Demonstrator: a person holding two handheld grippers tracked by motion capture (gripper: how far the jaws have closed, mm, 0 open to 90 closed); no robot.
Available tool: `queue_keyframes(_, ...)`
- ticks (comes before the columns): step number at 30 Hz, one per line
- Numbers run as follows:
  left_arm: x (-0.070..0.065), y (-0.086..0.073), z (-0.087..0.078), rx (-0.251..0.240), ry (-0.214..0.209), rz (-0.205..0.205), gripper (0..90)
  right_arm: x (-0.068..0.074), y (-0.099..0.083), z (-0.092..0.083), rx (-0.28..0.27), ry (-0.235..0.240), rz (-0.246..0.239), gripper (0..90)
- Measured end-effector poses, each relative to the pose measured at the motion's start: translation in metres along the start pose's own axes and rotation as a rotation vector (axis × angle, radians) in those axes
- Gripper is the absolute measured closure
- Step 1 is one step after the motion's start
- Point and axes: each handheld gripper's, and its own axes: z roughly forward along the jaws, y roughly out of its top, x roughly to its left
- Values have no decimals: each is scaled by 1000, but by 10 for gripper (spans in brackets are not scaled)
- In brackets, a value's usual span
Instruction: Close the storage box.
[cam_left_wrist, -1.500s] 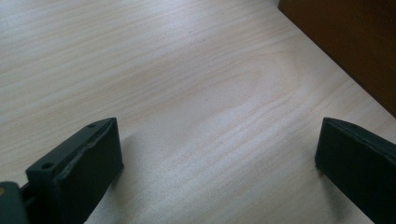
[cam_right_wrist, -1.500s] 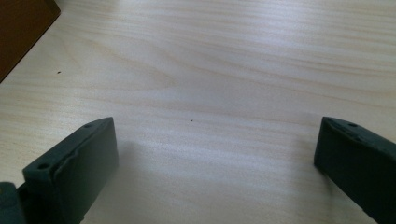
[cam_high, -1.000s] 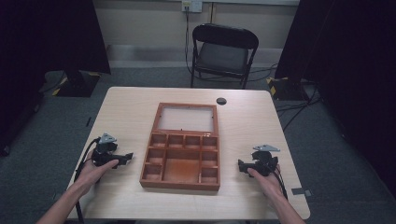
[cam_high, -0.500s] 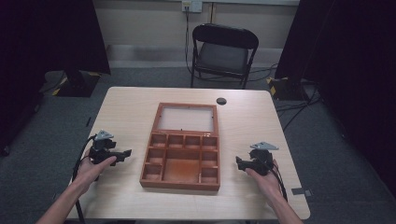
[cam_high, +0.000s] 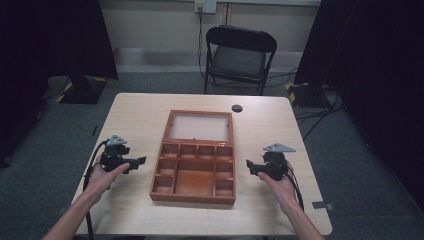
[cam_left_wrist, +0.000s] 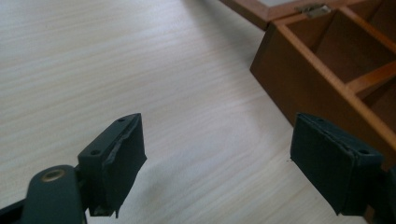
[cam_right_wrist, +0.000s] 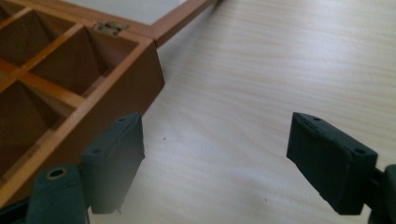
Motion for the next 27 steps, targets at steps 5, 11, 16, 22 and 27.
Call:
queue_keyframes(5, -3, 4, -1, -17, -5, 21, 180, 4, 12, 8, 6, 20, 2, 175)
queue_keyframes(11, 2, 16, -2, -47, 19, -9, 181, 5, 31, 19, -8, 38, 6, 177)
queue_keyframes(16, 6, 29, -3, -89, 28, -10, 187, 9, 55, 31, -32, 69, -22, 173)
queue_keyframes(22, 8, 42, 8, -74, 2, -21, 189, 10, 76, 37, -63, 72, -7, 171)
queue_keyframes(27, 7, 59, 24, -66, -15, -30, 189, 13, 91, 57, -80, 87, 25, 174)
